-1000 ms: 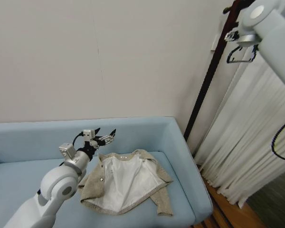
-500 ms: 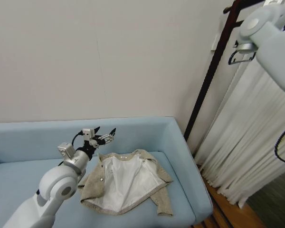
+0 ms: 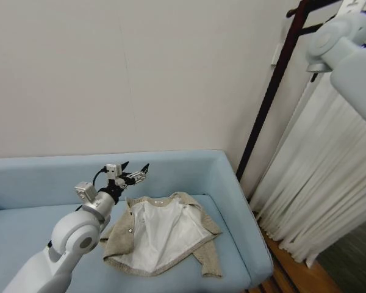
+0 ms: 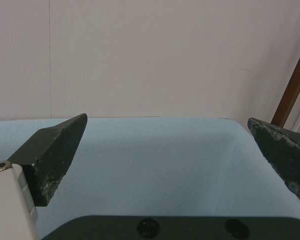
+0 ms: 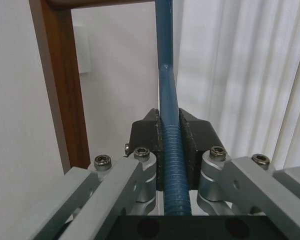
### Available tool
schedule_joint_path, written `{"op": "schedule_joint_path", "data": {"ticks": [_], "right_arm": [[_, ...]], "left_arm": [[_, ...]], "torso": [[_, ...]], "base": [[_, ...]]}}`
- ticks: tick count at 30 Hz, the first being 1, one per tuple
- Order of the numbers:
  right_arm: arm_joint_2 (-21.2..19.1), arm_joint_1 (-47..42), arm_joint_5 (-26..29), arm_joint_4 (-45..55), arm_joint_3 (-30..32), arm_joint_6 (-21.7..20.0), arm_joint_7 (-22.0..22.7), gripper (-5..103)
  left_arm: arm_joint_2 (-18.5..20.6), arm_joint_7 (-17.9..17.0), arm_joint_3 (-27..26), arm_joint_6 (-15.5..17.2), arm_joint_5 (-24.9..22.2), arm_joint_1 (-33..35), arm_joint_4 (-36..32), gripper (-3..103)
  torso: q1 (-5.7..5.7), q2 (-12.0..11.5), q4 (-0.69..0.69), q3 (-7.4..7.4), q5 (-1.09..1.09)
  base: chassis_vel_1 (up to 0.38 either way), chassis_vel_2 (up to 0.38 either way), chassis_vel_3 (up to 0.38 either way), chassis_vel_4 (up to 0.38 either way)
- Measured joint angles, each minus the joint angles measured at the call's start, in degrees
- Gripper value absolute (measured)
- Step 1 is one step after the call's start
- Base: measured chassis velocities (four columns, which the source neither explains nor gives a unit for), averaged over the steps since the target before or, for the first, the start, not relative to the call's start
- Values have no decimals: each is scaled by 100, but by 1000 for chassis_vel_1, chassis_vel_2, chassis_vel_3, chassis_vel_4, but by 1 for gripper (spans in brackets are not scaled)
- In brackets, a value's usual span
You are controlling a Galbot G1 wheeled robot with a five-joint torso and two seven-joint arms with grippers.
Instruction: Pick up the clothes from the sofa and hang them on the clothes hanger.
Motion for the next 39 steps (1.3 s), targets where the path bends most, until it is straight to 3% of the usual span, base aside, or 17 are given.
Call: {"op": "schedule_joint_path", "data": {"ticks": [10, 22, 32, 36, 39], "right_arm": [[-160, 54, -81, 450, -120, 19, -27, 8], [-721, 84, 400, 1523, -298, -14, 87, 8], [-1646, -73, 1009, 2915, -386, -253, -69, 8], [-2321, -819, 1466, 3966, 245, -355, -397, 8], [-2554, -1174, 1719, 4452, 473, -371, -594, 8]], "left_arm": [[-40, -1, -18, -25, 24, 27, 12, 100], [-2, -41, -33, -36, 31, -155, 237, 100], [-10, -202, -49, -23, 205, -180, 720, 100], [9, -285, -28, 23, 328, -147, 1099, 100], [10, -304, -1, 24, 397, -132, 1272, 100]], "torso": [[0, 0, 0, 0, 0], [0, 0, -1, 0, -1], [0, 0, -1, 0, 1], [0, 0, -2, -1, 1], [0, 0, -1, -1, 1]], "base": [[0, 0, 0, 0], [0, 0, 0, 0], [0, 0, 0, 0], [0, 0, 0, 0], [0, 0, 0, 0]]}}
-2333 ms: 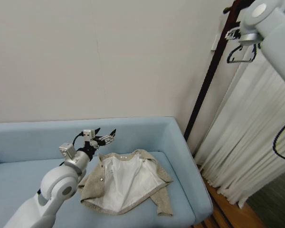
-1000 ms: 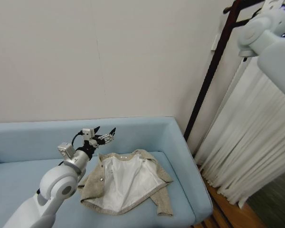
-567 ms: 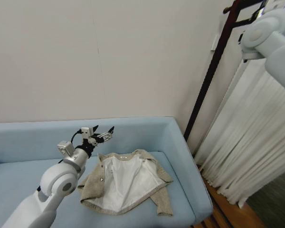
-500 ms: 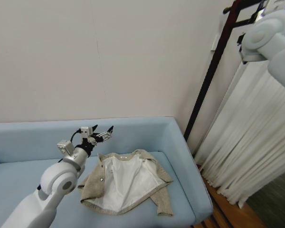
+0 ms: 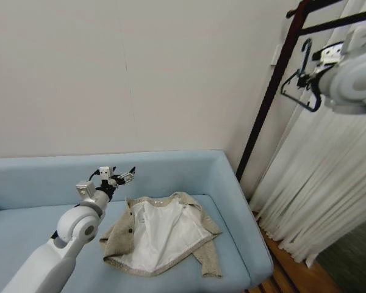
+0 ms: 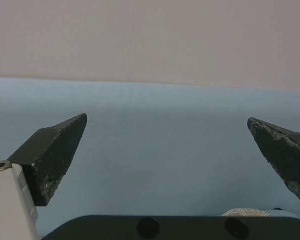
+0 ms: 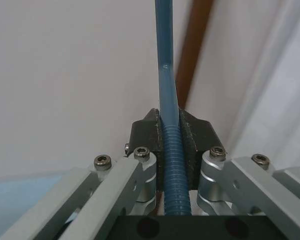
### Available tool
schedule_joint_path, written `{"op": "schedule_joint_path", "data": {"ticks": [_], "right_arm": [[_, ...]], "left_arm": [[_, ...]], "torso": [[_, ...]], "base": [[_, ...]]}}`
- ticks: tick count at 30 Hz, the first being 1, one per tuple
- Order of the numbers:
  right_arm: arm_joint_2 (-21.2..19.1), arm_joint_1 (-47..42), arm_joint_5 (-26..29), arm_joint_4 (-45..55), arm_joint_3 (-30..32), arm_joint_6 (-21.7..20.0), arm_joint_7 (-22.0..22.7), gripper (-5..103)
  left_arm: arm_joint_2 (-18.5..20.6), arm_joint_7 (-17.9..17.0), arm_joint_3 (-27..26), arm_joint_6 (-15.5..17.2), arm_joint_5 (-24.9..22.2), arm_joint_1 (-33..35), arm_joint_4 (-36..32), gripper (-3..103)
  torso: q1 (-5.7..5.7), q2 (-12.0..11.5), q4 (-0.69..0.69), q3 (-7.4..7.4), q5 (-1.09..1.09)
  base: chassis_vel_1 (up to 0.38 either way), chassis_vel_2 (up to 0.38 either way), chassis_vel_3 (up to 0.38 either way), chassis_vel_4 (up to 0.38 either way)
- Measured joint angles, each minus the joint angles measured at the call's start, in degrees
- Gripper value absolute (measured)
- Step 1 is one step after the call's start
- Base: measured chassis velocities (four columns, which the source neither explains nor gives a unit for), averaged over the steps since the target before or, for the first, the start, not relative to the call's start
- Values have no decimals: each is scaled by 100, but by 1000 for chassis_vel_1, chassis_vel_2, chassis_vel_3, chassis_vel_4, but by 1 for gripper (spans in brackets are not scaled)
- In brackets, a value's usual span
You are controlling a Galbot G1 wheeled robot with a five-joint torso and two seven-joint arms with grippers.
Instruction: Pick up the clothes from the sofa and hang them on the clothes hanger.
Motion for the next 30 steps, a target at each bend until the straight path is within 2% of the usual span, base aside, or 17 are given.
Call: {"op": "schedule_joint_path", "data": {"ticks": [3, 4, 5, 6, 8, 9, 10, 12, 15, 16, 19, 21, 23, 26, 30], "right_arm": [[-295, -423, 251, 527, 82, 103, -604, 8], [-295, -423, 251, 527, 82, 103, -604, 8], [-340, -584, 283, 598, 113, 206, -852, 8], [-385, -944, 261, 648, 237, 365, -1352, 8], [-397, -1531, 29, 634, 545, 526, -2083, 8], [-394, -1771, -137, 622, 637, 605, -2370, 8], [-394, -1771, -137, 622, 637, 605, -2370, 8], [-304, -2656, -892, 559, 907, 1002, -3415, 8], [1, -3634, -1649, 416, 1213, 1371, -4165, 8], [1, -3634, -1649, 416, 1213, 1371, -4165, 8], [604, -4526, -2362, 109, 1414, 1739, -4756, 8], [747, -4666, -2510, 32, 1430, 1795, -4856, 8], [1156, -4953, -2964, -207, 1433, 1895, -5130, 8], [1669, -5104, -3455, -553, 1305, 1961, -5261, 8], [1990, -5112, -3567, -726, 1134, 1980, -5275, 8]], "left_arm": [[-4, -26, 40, 0, 142, 13, 290, 100], [-4, -26, 40, 0, 142, 13, 290, 100], [-4, -26, 55, 0, 163, 15, 360, 100], [-13, -23, 98, 0, 206, 15, 499, 100], [-56, -19, 166, -1, 302, 15, 691, 100], [-92, -15, 195, -2, 341, 13, 791, 100], [-92, -15, 195, -2, 341, 13, 791, 100], [-237, -16, 273, -23, 484, -18, 1154, 100], [-410, 7, 384, -65, 590, -123, 1648, 100], [-410, 7, 384, -65, 590, -123, 1648, 100], [-638, 26, 520, -70, 617, -316, 2261, 100], [-686, 29, 546, -62, 613, -352, 2366, 100], [-839, 36, 613, -6, 581, -447, 2639, 100], [-1089, 20, 702, 27, 511, -626, 3082, 100], [-1301, -2, 709, 45, 489, -809, 3454, 100]], "torso": [[0, 0, 0, 0, -3], [0, 0, 0, 0, -3], [-1, 0, 0, 0, -3], [0, 0, 1, 0, -2], [0, 0, 1, 0, -2], [0, 0, 1, 0, -3], [0, 0, 1, 0, -3], [0, 0, 0, 1, -1], [0, 0, 0, 1, -3], [0, 0, 0, 1, -3], [1, -1, 2, 2, -1], [2, 0, 2, 2, -2], [1, 0, 0, 1, -1], [1, -1, 0, 2, -3], [2, 0, 2, 2, -2]], "base": [[0, 0, 0, 0], [0, 0, 0, 0], [0, 0, 0, 0], [0, 0, 0, 0], [0, 0, 0, 0], [0, 0, 0, 0], [0, 0, 0, 0], [0, 0, 0, 0], [0, 0, 0, 0], [0, 0, 0, 0], [0, 0, 0, 0], [0, 0, 0, 0], [0, 0, 0, 0], [0, 0, 0, 0], [0, 0, 0, 0]]}}
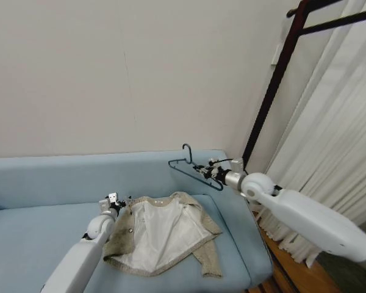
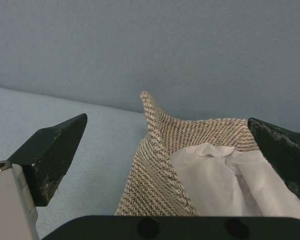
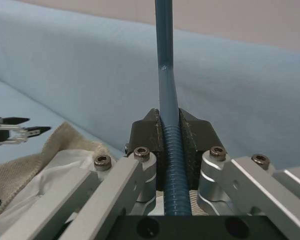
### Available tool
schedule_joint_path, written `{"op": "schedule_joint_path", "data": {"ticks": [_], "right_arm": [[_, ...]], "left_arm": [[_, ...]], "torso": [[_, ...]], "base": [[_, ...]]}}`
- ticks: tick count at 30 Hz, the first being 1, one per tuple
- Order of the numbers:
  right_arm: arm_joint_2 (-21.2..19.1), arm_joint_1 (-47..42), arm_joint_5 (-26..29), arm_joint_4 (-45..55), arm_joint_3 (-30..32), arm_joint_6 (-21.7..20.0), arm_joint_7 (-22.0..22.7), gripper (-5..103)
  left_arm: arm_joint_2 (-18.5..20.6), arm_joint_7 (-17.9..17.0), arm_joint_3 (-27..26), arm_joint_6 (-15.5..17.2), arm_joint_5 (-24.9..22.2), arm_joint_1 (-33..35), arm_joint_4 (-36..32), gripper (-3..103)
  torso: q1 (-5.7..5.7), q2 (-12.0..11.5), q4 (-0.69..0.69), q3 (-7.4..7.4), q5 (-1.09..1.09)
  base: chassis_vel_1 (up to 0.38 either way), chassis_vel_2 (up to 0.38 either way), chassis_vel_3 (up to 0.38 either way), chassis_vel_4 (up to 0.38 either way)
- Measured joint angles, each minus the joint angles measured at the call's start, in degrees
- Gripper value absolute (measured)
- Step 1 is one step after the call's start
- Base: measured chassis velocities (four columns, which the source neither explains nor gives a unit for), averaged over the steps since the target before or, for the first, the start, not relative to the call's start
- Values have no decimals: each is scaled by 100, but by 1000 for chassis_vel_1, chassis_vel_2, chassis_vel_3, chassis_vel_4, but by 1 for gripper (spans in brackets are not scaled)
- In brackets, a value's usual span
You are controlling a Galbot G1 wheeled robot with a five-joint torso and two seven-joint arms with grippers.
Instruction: Pick up the clothes from the sofa and hang them on the clothes hanger.
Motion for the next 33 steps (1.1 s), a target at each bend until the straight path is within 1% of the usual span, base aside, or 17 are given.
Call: {"op": "schedule_joint_path", "data": {"ticks": [1, 3, 5, 8, 11, 16, 17, 20, 21, 25, 26, 27, 28, 30, 31, 32, 33], "right_arm": [[107, 0, -19, -32, -86, 0, -16, 8], [147, 0, -26, -42, -129, 0, -41, 8], [226, 2, -74, -74, -234, 0, -147, 8], [255, -18, -124, -67, -283, 0, -277, 8], [272, -20, -143, -53, -309, -1, -339, 8], [272, -22, -201, -14, -355, -6, -374, 8], [270, -26, -210, -13, -355, -6, -373, 8], [276, -49, -220, -13, -349, -12, -361, 8], [276, -49, -220, -13, -349, -12, -361, 8], [290, -54, -211, -10, -325, -28, -343, 8], [290, -54, -211, -10, -325, -28, -343, 8], [291, -54, -201, -10, -325, -32, -341, 8], [289, -54, -197, -11, -327, -33, -341, 8], [272, -53, -185, -13, -345, -38, -341, 8], [272, -53, -185, -13, -345, -38, -341, 8], [264, -53, -185, -13, -352, -42, -342, 8], [258, -59, -184, -13, -354, -42, -343, 8]], "left_arm": [[-100, -3, 1, 28, -1, -102, 222, 100], [-138, -3, 1, 29, 3, -145, 330, 100], [-232, 16, -3, 14, 65, -243, 613, 100], [-348, 82, -12, -46, 179, -368, 950, 100], [-389, 119, -22, -98, 229, -411, 1103, 100], [-408, 391, -43, -143, 293, -455, 1242, 100], [-407, 470, -38, -144, 296, -465, 1262, 102], [-406, 720, -17, -193, 299, -527, 1386, 99], [-406, 720, -17, -193, 299, -527, 1386, 99], [-446, 920, 37, -234, 304, -678, 1672, 79], [-446, 920, 37, -234, 304, -678, 1672, 79], [-479, 936, 61, -239, 316, -740, 1798, 74], [-504, 957, 79, -256, 337, -778, 1883, 74], [-571, 1041, 129, -315, 414, -873, 2088, 63], [-571, 1041, 129, -315, 414, -873, 2088, 63], [-608, 1081, 160, -343, 442, -929, 2196, 57], [-639, 1110, 192, -376, 460, -984, 2302, 57]], "torso": [[0, 0, -1, 0, -1], [0, 0, -1, -1, -1], [-1, 0, -2, -1, 0], [-1, 0, -2, -1, -1], [-1, 0, -3, -1, -1], [-2, 0, 0, -1, 0], [-2, 0, -1, -2, 0], [-2, 0, -2, -2, 0], [-2, 0, -2, -2, 0], [-2, 0, -1, -1, 0], [-2, 0, -1, -1, 0], [-2, 0, -1, -2, 1], [-2, 0, -1, -1, 1], [-2, 0, -1, -1, 0], [-2, 0, -1, -1, 0], [-2, 0, -1, -1, 0], [-2, 0, -1, -2, 0]], "base": [[0, 0, 0, 0], [0, 0, 0, 0], [0, 0, 0, 0], [0, 0, 0, 0], [0, 0, 0, 0], [0, 0, 0, 0], [0, 0, 0, 0], [0, 0, 0, 0], [0, 0, 0, 0], [0, 0, 0, 0], [0, 0, 0, 0], [0, 0, 0, 0], [0, 0, 0, 0], [0, 0, 0, 0], [0, 0, 0, 0], [0, 0, 0, 0], [0, 0, 0, 0]]}}
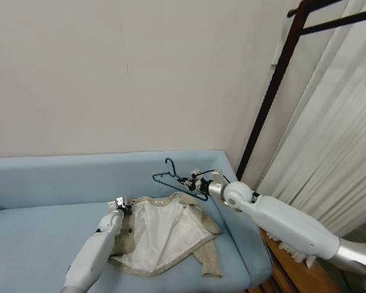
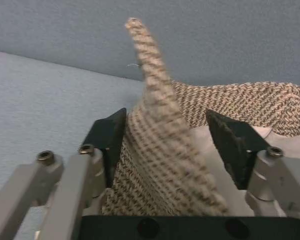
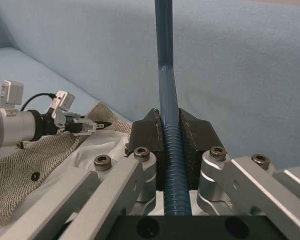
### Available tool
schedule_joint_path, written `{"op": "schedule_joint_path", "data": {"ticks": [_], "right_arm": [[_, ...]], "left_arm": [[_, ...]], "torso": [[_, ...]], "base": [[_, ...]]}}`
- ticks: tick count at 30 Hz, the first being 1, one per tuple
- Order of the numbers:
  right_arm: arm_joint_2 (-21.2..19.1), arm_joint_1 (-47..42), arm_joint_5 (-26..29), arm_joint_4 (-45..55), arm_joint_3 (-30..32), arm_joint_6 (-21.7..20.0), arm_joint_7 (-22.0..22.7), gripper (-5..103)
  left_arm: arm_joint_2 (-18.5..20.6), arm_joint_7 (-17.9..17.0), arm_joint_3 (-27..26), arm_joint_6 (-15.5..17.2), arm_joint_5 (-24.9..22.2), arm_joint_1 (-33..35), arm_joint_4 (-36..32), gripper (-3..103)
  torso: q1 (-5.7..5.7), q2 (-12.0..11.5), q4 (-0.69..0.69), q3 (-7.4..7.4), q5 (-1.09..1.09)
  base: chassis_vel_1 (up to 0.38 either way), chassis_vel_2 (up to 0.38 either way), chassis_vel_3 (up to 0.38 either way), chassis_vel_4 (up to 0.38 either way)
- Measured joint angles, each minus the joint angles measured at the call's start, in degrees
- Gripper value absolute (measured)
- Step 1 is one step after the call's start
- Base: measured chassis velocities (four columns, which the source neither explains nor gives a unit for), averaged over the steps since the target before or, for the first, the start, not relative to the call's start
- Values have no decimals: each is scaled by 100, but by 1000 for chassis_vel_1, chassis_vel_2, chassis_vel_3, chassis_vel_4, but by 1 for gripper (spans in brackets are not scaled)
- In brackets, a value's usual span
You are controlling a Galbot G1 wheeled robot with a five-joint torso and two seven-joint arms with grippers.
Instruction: Pick up the clothes from the sofa and hang them on the clothes hanger.
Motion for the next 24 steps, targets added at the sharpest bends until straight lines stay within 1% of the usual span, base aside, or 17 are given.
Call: {"op": "schedule_joint_path", "data": {"ticks": [3, 4, 5, 6, 7, 9, 10, 12, 13, 14, 15, 16, 20, 21, 23, 24], "right_arm": [[-6, -48, 0, -19, 1, -7, 7, 8], [-6, -48, 0, -19, 1, -7, 7, 8], [-7, -76, -7, -38, 10, -9, 8, 8], [-6, -93, -12, -48, 20, -10, 9, 8], [-1, -130, -18, -63, 42, -10, 13, 8], [6, -193, -17, -75, 71, -34, 18, 8], [6, -193, -17, -75, 71, -34, 18, 8], [3, -229, -16, -95, 66, -63, 14, 8], [-10, -239, -9, -110, 33, -89, -7, 8], [-29, -242, -3, -123, -10, -104, -43, 8], [-54, -241, -1, -137, -64, -115, -87, 8], [-54, -241, -1, -137, -64, -115, -87, 8], [-290, -119, 204, -148, -349, -164, -475, 8], [-290, -119, 204, -148, -349, -164, -475, 8], [-451, 39, 508, -117, -553, -231, -766, 8], [-480, 94, 603, -121, -617, -241, -860, 8]], "left_arm": [[-93, 114, 73, -97, 106, -150, 286, 42], [-93, 114, 73, -97, 106, -150, 286, 42], [-111, 132, 89, -108, 128, -172, 325, 36], [-115, 140, 96, -110, 133, -175, 330, 36], [-115, 154, 109, -111, 139, -176, 330, 30], [-99, 163, 133, -114, 141, -154, 299, 20], [-99, 163, 133, -114, 141, -154, 299, 20], [-74, 163, 141, -115, 141, -125, 241, 10], [-49, 161, 142, -115, 142, -91, 153, 10], [-30, 156, 142, -115, 142, -60, 74, 4], [-8, 146, 141, -113, 142, -20, -27, 1], [-8, 146, 141, -113, 142, -20, -27, 1], [191, 73, 132, -53, 216, 270, -808, 0], [191, 73, 132, -53, 216, 270, -808, 0], [330, 55, 132, -36, 331, 422, -1251, 0], [367, 44, 132, -44, 402, 455, -1360, 0]], "torso": [[0, 0, -1, 0, 0], [0, 0, -1, 0, 0], [0, 0, -1, 0, 0], [0, 0, 0, 0, 0], [0, 0, 0, 0, 0], [0, 0, 0, 0, 0], [0, 0, 0, 0, 0], [0, 0, 0, 0, 0], [0, 0, 2, 0, 0], [0, 0, 1, 0, 0], [0, 0, 1, 0, 0], [0, 0, 1, 0, 0], [0, 0, 0, 0, 0], [0, 0, 0, 0, 0], [0, 0, 0, 0, 0], [0, 0, 0, 0, 0]], "base": [[0, 0, 0, 0], [0, 0, 0, 0], [0, 0, 0, 0], [0, 0, 0, 0], [0, 0, 0, 0], [0, 0, 0, 0], [0, 0, 0, 0], [0, 0, 0, 0], [0, 0, 0, 0], [0, 0, 0, 0], [0, 0, 0, 0], [0, 0, 0, 0], [0, 0, 0, 0], [0, 0, 0, 0], [0, 0, 0, 0], [0, 0, 0, 0]]}}
